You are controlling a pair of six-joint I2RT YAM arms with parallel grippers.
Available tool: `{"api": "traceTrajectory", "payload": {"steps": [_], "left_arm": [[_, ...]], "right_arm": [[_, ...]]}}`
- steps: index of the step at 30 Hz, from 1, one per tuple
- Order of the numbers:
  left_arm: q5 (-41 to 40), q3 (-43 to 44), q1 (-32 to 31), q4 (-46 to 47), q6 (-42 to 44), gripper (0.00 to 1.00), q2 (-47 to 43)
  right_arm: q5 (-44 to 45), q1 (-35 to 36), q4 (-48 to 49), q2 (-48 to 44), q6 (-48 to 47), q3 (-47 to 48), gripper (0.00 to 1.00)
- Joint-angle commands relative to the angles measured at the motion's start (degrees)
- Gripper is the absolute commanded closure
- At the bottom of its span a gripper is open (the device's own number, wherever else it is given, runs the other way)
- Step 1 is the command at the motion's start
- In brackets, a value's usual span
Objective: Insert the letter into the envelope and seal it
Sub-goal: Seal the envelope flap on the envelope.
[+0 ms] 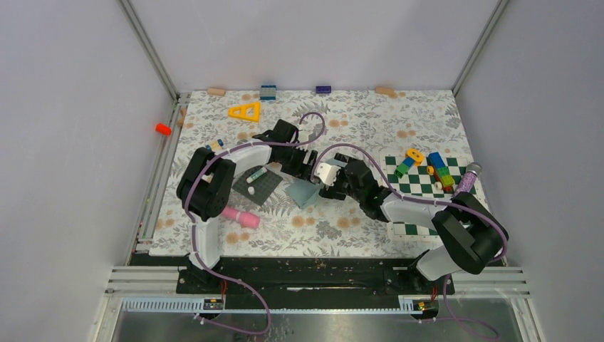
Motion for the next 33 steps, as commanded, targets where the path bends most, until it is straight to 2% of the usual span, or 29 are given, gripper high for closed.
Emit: {"api": "traceTrajectory", "payload": {"steps": [1, 9, 18, 21, 25, 30, 33], "left_arm": [[4.94, -1.94, 0.22, 0.16, -2.33, 0.25, 0.58], [7.7, -2.16, 0.4, 0.55, -3.66, 0.25, 1.77], [14.25, -2.38, 0.4, 1.5, -5.73, 0.25, 3.71], [15.65, -2.85, 0.4, 2.36, -6.54, 0.25, 3.59], [15.95, -4.01, 0.68, 3.86, -7.15, 0.25, 2.72], [17.46, -4.78, 2.25, 5.81, -8.5, 0.25, 2.48], [18.31, -4.74, 2.51, 6.45, -8.69, 0.26, 2.61]], "right_arm": [[-1.76, -1.22, -2.77, -0.09, 4.54, 3.38, 0.0], [-1.72, -2.79, -6.71, 1.94, 4.81, 6.88, 0.02], [-5.73, -5.73, -19.92, 3.1, 13.69, 15.76, 0.08], [-8.41, -5.88, -26.31, 4.01, 17.54, 19.82, 0.15], [-15.97, -9.87, -32.2, 2.29, 28.92, 23.44, 0.22], [-26.43, -21.34, -39.63, 0.67, 46.29, 28.17, 0.35], [-28.79, -26.05, -42.22, 2.33, 54.73, 29.01, 0.4]]}}
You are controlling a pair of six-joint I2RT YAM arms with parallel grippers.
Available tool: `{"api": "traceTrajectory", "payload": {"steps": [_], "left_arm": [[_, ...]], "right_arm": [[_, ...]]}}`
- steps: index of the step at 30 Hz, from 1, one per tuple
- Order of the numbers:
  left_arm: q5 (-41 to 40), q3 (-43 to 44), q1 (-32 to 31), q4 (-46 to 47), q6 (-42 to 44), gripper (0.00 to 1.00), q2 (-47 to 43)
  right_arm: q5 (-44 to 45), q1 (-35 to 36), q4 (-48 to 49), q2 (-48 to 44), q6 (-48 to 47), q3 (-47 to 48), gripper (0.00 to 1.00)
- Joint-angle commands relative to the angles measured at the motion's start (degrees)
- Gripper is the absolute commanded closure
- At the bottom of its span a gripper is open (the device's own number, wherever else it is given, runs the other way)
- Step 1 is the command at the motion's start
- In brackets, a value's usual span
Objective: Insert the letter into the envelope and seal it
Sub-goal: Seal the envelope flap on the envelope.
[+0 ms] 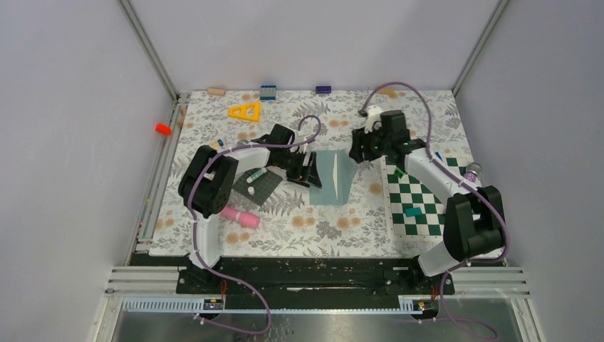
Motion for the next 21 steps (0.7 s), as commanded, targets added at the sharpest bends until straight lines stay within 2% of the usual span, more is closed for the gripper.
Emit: {"api": "traceTrajectory", "payload": {"steps": [1, 4, 7, 9, 11, 21], "left_arm": [[0.58, -1.51, 0.74, 0.96, -0.43, 0.26, 0.59], [0.51, -1.5, 0.83, 1.13, -0.53, 0.26, 0.43], [0.88, -1.67, 1.28, 1.44, -0.72, 0.26, -0.51], [1.43, -1.75, 1.67, 2.25, -1.04, 0.26, -1.66], [2.03, -1.52, 1.92, 2.86, -1.26, 0.26, -2.97], [4.2, 3.05, 1.52, 3.48, -3.08, 0.28, -3.28]], "right_arm": [[-8.65, -6.67, -6.89, -0.09, 18.25, 2.97, 0.43], [-8.29, -8.45, -6.8, 1.95, 22.94, 2.7, 0.61], [-4.88, -9.0, -6.83, 3.57, 24.06, 2.43, 0.87], [-3.42, -9.22, -7.21, 4.59, 24.1, 2.36, 0.97], [-2.77, -9.28, -8.32, 5.96, 23.98, 2.77, 1.0], [-2.76, -9.24, -10.84, 11.66, 23.92, 5.04, 1.0]]}}
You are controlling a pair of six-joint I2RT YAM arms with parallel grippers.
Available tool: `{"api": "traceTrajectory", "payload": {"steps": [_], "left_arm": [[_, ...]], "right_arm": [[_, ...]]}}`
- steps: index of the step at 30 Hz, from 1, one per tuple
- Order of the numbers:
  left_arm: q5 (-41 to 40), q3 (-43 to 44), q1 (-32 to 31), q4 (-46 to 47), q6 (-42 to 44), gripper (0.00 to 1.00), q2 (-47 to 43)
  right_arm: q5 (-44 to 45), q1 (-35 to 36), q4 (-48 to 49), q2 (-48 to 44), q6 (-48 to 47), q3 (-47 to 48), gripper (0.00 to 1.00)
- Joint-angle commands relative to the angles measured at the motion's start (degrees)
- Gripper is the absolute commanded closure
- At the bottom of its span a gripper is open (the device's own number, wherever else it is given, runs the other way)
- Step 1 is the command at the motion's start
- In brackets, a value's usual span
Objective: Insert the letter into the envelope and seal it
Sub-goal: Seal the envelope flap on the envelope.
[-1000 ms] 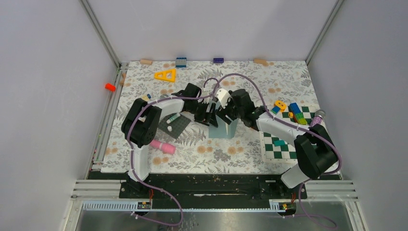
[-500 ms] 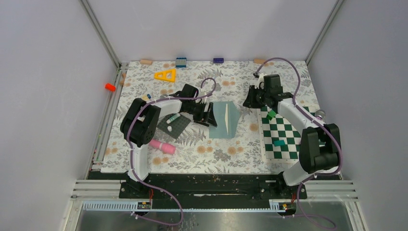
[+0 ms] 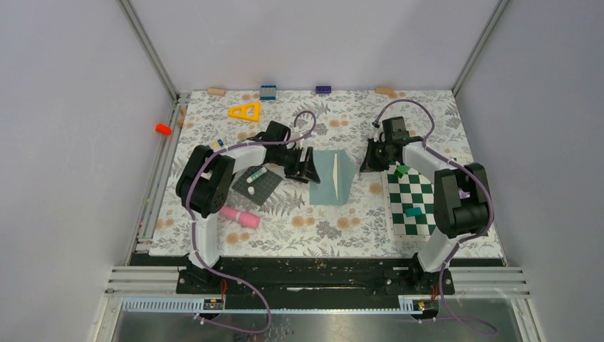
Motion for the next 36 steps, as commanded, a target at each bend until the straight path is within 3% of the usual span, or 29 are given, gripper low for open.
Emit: {"api": "traceTrajectory", "payload": {"steps": [1, 9, 18, 28, 36], "left_arm": [[2.13, 3.72, -0.42, 2.45, -1.38, 0.28, -2.22], [-1.26, 5.04, -1.75, 5.39, -5.48, 0.3, 1.52], [-8.04, 3.14, -2.1, 5.78, -7.05, 0.45, 2.6], [-8.0, 3.14, -2.37, 5.7, -7.52, 0.54, 4.73], [-7.76, 3.13, -2.83, 5.72, -7.53, 0.58, 5.68]], "right_arm": [[0.2, -0.19, -1.72, 2.05, 1.2, 3.52, 1.0], [-2.9, -0.14, -3.95, 6.29, 2.11, 6.93, 1.0], [-5.19, 1.46, -5.74, 9.55, 2.68, 9.35, 1.0], [-11.53, 3.42, -4.18, 9.97, 4.69, 10.26, 1.0], [-10.69, 7.63, -4.71, 13.45, 5.4, 13.07, 1.0]]}}
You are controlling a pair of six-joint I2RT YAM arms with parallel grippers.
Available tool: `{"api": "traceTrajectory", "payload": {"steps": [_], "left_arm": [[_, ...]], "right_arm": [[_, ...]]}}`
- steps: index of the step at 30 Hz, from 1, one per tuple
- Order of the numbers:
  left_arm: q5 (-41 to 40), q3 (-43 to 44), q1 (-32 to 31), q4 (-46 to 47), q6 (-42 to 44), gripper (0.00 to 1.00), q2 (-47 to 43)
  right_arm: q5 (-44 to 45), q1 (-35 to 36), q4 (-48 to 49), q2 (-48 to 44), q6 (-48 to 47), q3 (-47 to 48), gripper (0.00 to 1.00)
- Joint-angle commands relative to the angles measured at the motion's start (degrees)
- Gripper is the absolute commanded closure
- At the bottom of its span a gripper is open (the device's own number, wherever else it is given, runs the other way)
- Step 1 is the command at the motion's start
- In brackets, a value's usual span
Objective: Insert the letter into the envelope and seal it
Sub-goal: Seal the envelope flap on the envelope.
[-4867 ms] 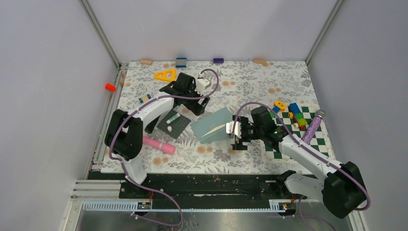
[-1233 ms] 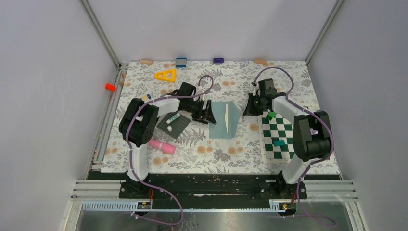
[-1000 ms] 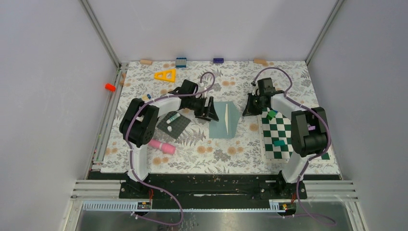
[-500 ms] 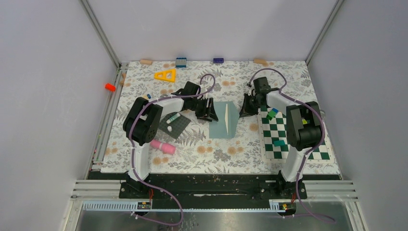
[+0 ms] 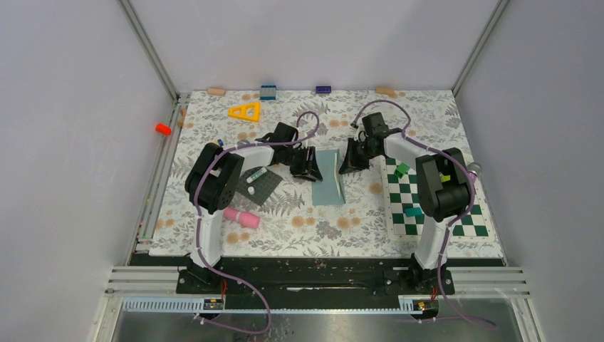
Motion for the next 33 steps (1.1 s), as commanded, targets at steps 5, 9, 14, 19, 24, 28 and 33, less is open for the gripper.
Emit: {"api": "traceTrajectory", "payload": {"steps": [5, 9, 14, 19, 24, 28, 33], "left_arm": [[-0.52, 0.17, -0.56, 1.15, 0.28, 0.59, 1.13], [0.09, 0.26, -0.55, 1.57, 0.06, 0.59, 1.22], [0.65, 0.42, -0.56, 1.65, 0.1, 0.6, 1.13], [0.7, 0.43, -0.56, 1.64, 0.19, 0.6, 1.08], [2.07, 0.73, -0.56, 2.37, -0.39, 0.6, 0.98], [4.74, 2.89, -0.56, 2.98, -0.79, 0.6, 0.14], [8.34, 6.39, -0.92, 5.29, -4.82, 0.6, -0.21]], "right_arm": [[1.38, 4.41, -2.76, 4.99, 0.87, 5.57, 1.0], [4.13, 5.91, -5.42, 7.26, 0.09, 8.05, 1.0], [8.81, 7.54, -9.21, 9.95, -1.07, 11.64, 1.0], [12.81, 9.21, -12.98, 12.83, -2.34, 15.29, 1.0], [15.19, 10.03, -14.15, 13.55, -2.45, 16.82, 1.0], [16.74, 10.51, -14.31, 13.41, -3.07, 16.89, 1.0], [17.23, 10.62, -14.27, 13.24, -3.39, 16.63, 1.0]]}}
